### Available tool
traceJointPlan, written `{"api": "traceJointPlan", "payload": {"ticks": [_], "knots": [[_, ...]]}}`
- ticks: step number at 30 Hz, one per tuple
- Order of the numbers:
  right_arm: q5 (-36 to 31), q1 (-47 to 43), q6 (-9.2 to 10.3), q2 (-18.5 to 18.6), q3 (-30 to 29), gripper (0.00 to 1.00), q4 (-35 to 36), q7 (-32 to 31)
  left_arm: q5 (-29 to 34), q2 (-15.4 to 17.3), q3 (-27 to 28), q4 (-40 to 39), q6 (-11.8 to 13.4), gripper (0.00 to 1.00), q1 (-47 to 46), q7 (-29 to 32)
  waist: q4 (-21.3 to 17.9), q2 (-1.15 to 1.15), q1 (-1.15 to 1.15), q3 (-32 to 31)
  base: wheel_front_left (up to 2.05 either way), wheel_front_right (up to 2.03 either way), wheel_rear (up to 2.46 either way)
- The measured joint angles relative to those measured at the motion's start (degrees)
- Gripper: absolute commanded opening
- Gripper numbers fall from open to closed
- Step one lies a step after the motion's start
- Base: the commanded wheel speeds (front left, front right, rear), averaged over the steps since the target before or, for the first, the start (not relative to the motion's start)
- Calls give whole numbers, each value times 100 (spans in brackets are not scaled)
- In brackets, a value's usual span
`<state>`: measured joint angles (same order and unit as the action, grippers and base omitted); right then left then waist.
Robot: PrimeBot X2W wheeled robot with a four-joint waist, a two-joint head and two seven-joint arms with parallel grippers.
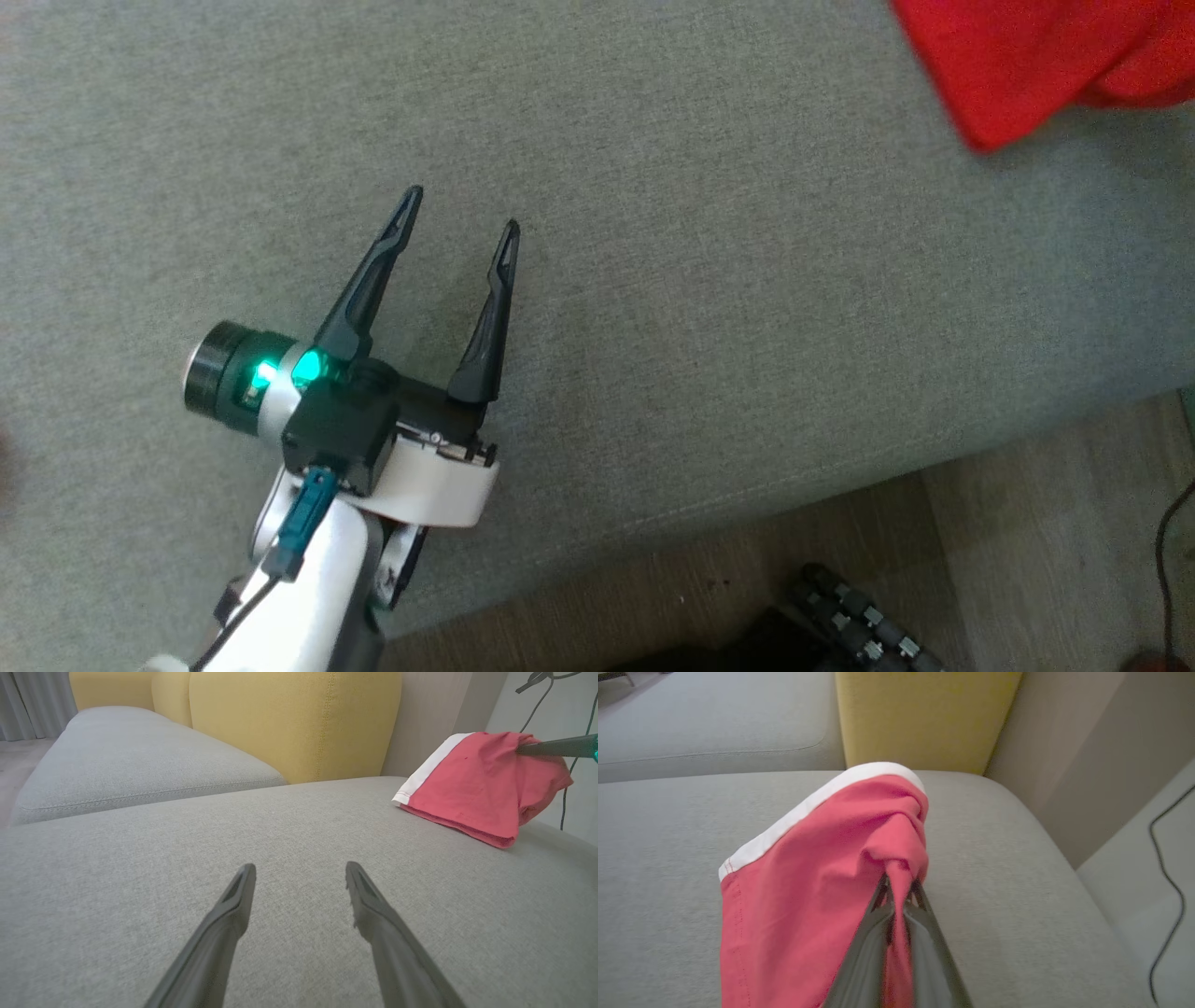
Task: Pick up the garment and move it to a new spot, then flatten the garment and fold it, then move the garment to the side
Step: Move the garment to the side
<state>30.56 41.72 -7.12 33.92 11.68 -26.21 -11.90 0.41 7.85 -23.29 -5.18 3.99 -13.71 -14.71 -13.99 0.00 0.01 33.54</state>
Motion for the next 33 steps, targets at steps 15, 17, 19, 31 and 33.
{"api": "traceJointPlan", "payload": {"ticks": [15,17,19,31,33], "knots": [[-2596,-403,-1,-1103,-1471,100,777,448,-119,-51,-30,65,58,100,-110,0,356,0,0,-230,0,0,0],[-2590,-674,-1,-1325,-1292,100,929,449,-135,-86,-26,96,100,100,-85,0,450,0,-1,-369,0,0,0],[-2448,-955,-1,-1471,-1078,100,1017,547,-179,-143,-16,129,114,100,-38,0,557,0,-1,-524,0,0,0],[-2424,-2387,-1,-2753,-388,100,355,2620,-497,-358,245,530,322,100,825,0,1298,0,-1,-1798,0,0,0],[-2414,-2657,-1,-2863,-332,100,673,2625,-501,-369,333,537,332,100,967,0,1396,0,-1,-2025,0,0,0]]}}
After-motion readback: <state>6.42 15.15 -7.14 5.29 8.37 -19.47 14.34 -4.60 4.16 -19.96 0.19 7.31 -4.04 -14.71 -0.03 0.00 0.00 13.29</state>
